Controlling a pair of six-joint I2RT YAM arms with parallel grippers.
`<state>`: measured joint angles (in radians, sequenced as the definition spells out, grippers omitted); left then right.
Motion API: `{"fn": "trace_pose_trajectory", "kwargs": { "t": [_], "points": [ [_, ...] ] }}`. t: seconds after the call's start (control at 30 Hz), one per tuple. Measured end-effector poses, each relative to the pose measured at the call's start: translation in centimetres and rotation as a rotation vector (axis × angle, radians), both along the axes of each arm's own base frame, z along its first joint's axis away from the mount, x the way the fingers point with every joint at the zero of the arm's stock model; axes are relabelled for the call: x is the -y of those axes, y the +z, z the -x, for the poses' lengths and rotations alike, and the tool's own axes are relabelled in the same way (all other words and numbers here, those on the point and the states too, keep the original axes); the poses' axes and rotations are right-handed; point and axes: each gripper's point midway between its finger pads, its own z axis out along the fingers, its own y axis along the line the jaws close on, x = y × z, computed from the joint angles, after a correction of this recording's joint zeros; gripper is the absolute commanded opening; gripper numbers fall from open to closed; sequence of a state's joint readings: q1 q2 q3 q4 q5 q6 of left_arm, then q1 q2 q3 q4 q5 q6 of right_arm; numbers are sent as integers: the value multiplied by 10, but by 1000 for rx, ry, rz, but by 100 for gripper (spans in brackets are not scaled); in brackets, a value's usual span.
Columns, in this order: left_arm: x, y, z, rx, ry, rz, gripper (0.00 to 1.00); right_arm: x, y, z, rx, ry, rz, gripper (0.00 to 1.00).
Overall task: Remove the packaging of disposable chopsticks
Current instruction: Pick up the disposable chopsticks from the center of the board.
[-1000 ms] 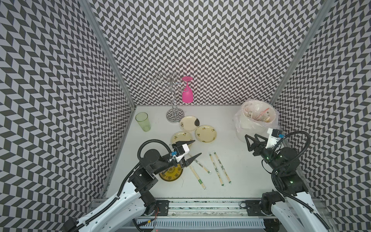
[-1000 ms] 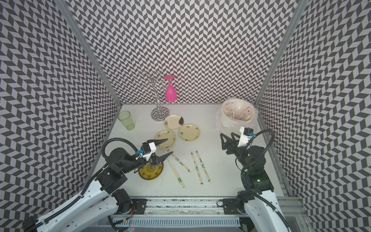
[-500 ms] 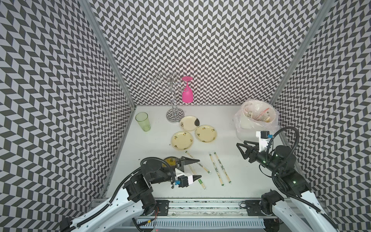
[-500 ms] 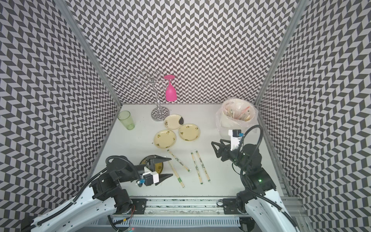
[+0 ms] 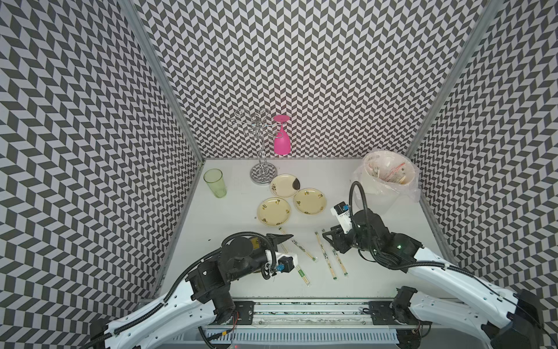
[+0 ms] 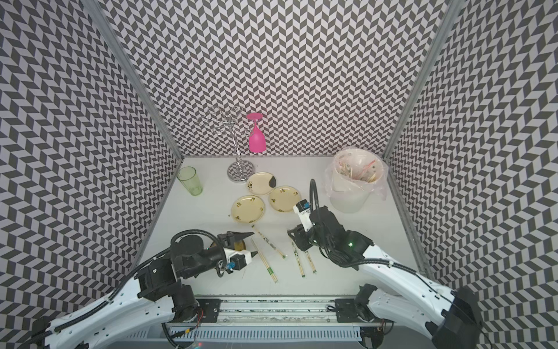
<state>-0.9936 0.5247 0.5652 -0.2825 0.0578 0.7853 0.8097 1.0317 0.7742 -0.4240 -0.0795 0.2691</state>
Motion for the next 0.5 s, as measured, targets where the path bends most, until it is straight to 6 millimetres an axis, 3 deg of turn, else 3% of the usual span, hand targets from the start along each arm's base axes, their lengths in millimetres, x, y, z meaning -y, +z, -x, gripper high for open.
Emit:
{"fn": "trace_pose_trajectory", "kwargs": {
  "t": [0.23,0.33,0.5],
  "points": [
    [-18,8,7,16,28,85,62,-2,-31,-2,-71,-15,142,31],
    [-14,-2,7,12,12,30,60,1,-38,-2,-89,-24,172,21],
    [0,-30,-7,-18,17,-135,58,7,-63,3,-166,-41,240,22]
  ]
}}
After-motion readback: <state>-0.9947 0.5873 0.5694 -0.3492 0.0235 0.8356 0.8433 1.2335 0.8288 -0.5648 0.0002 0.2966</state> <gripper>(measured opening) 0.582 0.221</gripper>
